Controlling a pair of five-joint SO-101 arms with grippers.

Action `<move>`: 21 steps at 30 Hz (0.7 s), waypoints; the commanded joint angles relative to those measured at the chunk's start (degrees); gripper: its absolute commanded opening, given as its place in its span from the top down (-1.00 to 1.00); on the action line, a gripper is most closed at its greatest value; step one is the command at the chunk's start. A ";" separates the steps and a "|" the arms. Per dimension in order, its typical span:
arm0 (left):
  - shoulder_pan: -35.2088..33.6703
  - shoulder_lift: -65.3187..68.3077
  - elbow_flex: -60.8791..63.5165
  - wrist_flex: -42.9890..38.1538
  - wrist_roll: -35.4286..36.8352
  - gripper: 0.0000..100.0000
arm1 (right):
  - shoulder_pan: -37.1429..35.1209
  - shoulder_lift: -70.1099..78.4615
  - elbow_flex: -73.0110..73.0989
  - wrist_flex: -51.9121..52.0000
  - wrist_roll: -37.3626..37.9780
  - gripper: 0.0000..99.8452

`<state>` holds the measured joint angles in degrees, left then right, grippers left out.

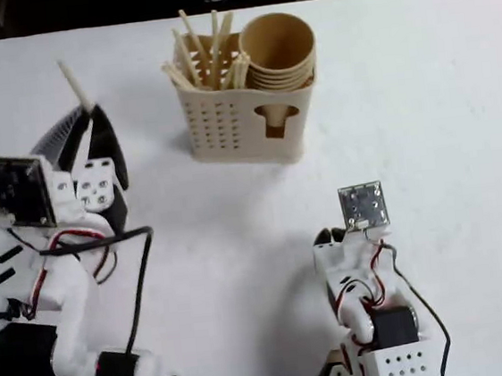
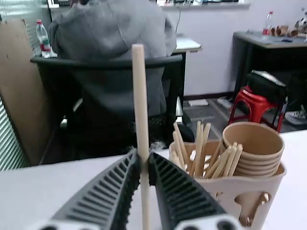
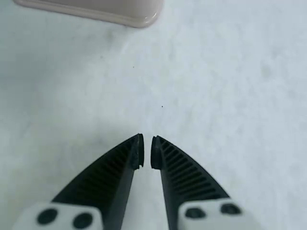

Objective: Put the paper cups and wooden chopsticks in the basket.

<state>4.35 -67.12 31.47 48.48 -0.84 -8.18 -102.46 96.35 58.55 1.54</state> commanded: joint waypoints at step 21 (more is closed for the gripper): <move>7.87 36.18 -14.33 -36.57 0.70 0.95 | 0.31 -0.66 0.53 0.04 0.35 0.92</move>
<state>11.47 -36.70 22.86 13.76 -0.84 -8.18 -102.46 96.35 58.55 1.54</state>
